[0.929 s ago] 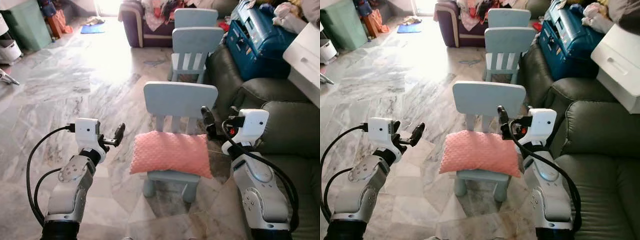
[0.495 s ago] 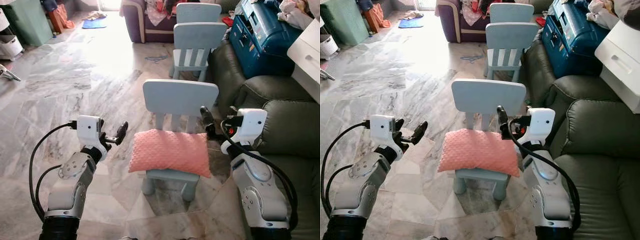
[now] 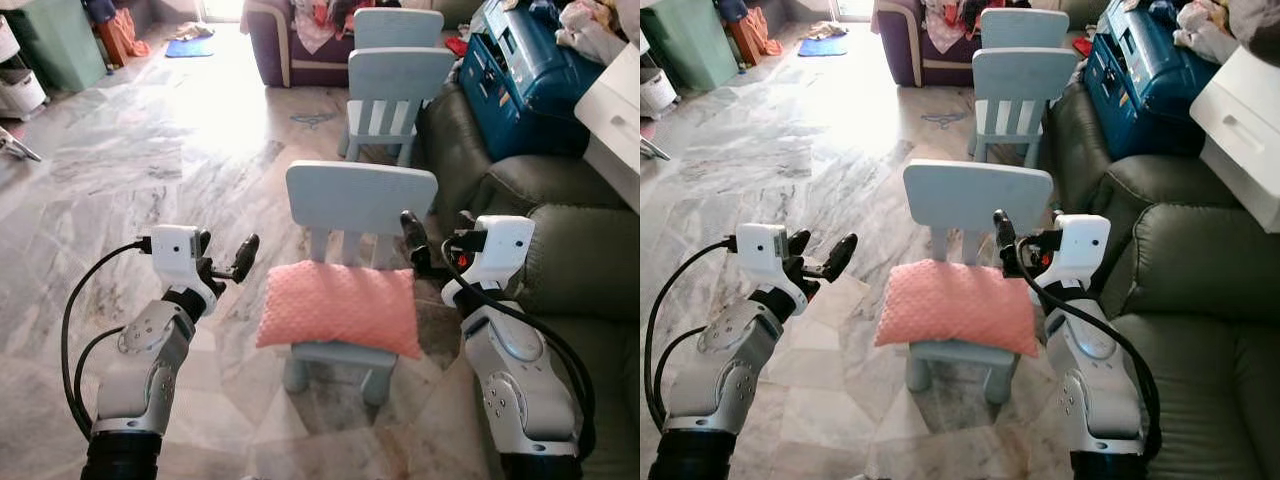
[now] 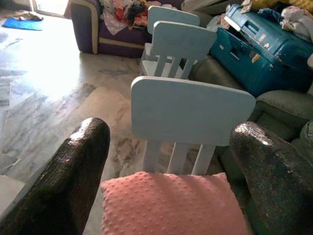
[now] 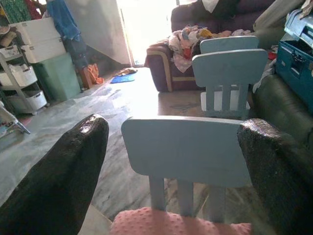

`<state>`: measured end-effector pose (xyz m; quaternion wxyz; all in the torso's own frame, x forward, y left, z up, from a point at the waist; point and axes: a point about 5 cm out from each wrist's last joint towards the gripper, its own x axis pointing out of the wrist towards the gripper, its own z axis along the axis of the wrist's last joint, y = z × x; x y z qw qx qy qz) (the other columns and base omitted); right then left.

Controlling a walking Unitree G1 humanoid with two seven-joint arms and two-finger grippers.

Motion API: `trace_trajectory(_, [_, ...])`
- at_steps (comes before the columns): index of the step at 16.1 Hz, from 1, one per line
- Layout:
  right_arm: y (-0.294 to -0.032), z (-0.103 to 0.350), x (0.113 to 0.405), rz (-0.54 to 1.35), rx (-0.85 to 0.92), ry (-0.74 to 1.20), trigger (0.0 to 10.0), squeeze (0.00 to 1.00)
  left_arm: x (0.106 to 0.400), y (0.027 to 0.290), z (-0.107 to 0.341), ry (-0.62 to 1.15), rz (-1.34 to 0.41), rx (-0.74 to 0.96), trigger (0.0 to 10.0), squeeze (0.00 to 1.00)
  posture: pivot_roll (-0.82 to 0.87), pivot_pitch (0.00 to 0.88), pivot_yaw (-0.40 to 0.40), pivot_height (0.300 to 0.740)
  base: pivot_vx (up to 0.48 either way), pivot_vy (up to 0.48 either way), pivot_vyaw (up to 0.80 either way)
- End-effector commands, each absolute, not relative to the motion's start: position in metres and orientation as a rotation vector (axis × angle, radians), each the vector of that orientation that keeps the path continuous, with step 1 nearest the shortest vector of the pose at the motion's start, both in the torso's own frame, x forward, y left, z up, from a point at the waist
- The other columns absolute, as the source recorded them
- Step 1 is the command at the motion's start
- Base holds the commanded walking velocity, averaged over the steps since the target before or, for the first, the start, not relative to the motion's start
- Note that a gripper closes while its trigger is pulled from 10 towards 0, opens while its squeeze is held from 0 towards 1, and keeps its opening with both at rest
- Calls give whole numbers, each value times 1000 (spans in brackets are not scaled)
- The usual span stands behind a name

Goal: Move the pillow to the sofa

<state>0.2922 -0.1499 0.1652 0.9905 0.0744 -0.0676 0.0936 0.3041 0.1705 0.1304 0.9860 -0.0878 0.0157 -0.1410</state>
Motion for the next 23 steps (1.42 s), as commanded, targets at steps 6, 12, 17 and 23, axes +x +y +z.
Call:
trace_trajectory(6, [-150, 169, 293, 188, 145, -150, 10000, 0, 302, 171, 133, 24, -290, -170, 10000, 0, -130, 120, 8, 740, 404, 0, 0])
trace_trajectory(12, [-150, 168, 293, 189, 144, -148, 10000, 0, 302, 171, 127, 62, -270, -187, 10000, 0, -129, 123, 8, 740, 242, 0, 0])
trace_trajectory(17, [-149, 168, 293, 191, 141, -146, 10000, 0, 301, 170, 125, 75, -272, -182, 10000, 0, -126, 119, 6, 740, 0, 0, 0])
trace_trajectory(23, [-148, 168, 294, 196, 142, -144, 10000, 0, 303, 172, 122, 98, -264, -168, 10000, 0, -122, 115, 6, 740, 0, 0, 0])
